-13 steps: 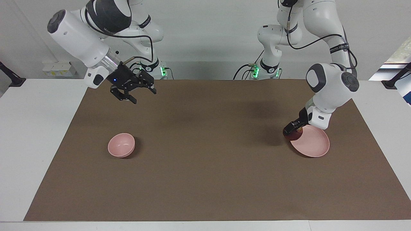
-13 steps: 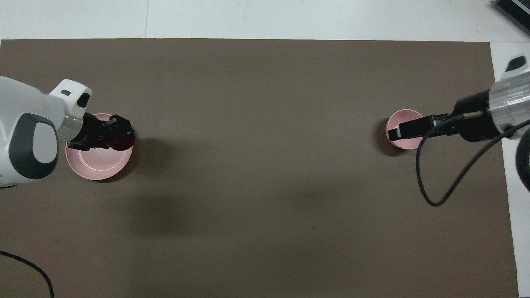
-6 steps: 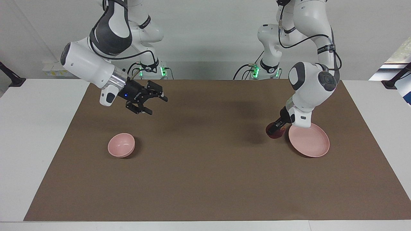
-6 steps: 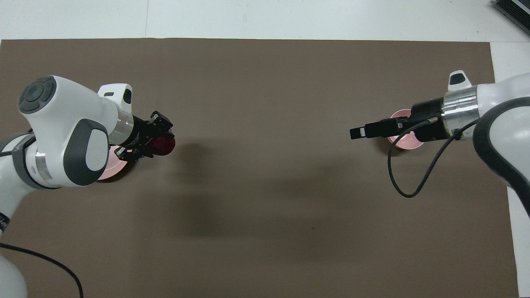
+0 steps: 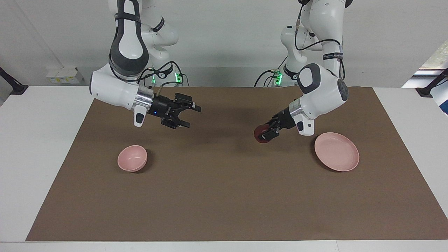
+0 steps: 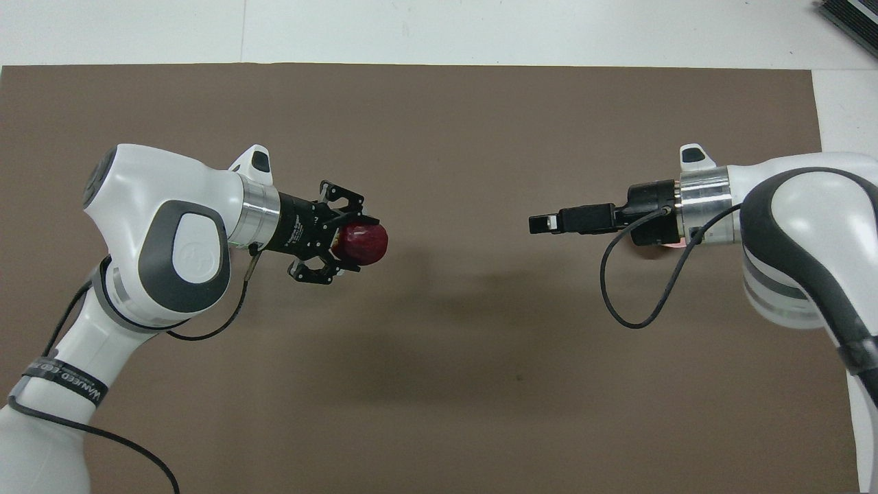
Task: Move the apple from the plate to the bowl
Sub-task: 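Lift the apple with the left gripper while the right gripper reaches toward it, then grasp the apple with the right gripper while the left gripper opens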
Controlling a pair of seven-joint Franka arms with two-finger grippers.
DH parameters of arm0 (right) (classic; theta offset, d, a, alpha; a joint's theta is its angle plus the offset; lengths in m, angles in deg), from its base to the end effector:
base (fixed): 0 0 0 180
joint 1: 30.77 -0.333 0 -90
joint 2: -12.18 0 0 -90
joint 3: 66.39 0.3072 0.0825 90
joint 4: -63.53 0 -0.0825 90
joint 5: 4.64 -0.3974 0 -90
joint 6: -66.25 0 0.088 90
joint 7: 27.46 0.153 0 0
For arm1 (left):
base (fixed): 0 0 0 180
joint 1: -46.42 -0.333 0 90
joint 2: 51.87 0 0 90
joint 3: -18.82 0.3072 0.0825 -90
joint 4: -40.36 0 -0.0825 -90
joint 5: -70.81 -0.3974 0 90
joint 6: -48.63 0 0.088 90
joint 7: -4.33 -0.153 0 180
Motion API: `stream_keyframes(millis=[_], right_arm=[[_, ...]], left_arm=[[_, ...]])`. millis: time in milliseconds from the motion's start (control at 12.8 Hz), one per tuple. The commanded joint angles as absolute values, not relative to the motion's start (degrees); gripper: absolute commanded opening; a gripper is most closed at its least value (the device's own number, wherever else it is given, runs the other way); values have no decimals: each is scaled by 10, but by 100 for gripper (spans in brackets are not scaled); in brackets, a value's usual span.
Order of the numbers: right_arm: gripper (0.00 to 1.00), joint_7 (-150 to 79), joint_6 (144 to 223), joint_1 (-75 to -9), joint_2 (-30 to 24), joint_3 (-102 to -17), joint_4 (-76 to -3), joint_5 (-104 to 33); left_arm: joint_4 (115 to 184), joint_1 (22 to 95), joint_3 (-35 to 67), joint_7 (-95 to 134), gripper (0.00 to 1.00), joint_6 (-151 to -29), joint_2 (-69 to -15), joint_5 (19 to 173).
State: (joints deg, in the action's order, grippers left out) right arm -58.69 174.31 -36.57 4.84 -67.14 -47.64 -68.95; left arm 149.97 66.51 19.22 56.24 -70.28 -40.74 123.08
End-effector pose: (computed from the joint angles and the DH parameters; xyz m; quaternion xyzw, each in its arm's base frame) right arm 0.5887 0.1591 0.4022 -0.8671 -0.0627 -0.0356 0.4929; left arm 0.5642 -0.2788 0.3609 0.8019 0.4596 -0.2347 0.3011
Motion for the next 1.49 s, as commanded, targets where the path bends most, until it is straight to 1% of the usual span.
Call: stream_keyframes(millis=[0, 157, 392, 548, 783, 861, 1018, 1096, 1253, 1410], right_arm=[[100, -617, 1746, -368, 45, -670, -491, -747], [100, -667, 1746, -371, 32, -670, -513, -811], [100, -674, 1735, -375, 27, -670, -525, -837], [100, -675, 1712, -375, 27, -670, -531, -854], [100, -675, 1657, -367, 32, -670, -535, -857], [100, -675, 1619, -354, 32, -672, -535, -857], [100, -675, 1559, -318, 35, -673, -535, -846], [100, -680, 1558, -319, 38, -673, -538, -845], [100, -701, 1596, -333, 39, -673, -547, -843], [100, -703, 1603, -343, 40, -672, -550, -842]], left_arm=[[1511, 673, 192, 575, 0, -681, -422, 1333], [1516, 673, 173, 575, 0, -674, -430, 1409], [1531, 673, 138, 575, 0, -680, -444, 1504], [1534, 673, 111, 575, 0, -696, -450, 1540], [1542, 687, 93, 575, 0, -742, -450, 1575], [1547, 701, 91, 575, 0, -765, -448, 1579], [1548, 704, 90, 575, 0, -771, -447, 1594], [1547, 708, 85, 574, 0, -777, -447, 1608], [1547, 708, 78, 574, 0, -792, -447, 1617], [1547, 708, 70, 574, 0, -802, -447, 1628]])
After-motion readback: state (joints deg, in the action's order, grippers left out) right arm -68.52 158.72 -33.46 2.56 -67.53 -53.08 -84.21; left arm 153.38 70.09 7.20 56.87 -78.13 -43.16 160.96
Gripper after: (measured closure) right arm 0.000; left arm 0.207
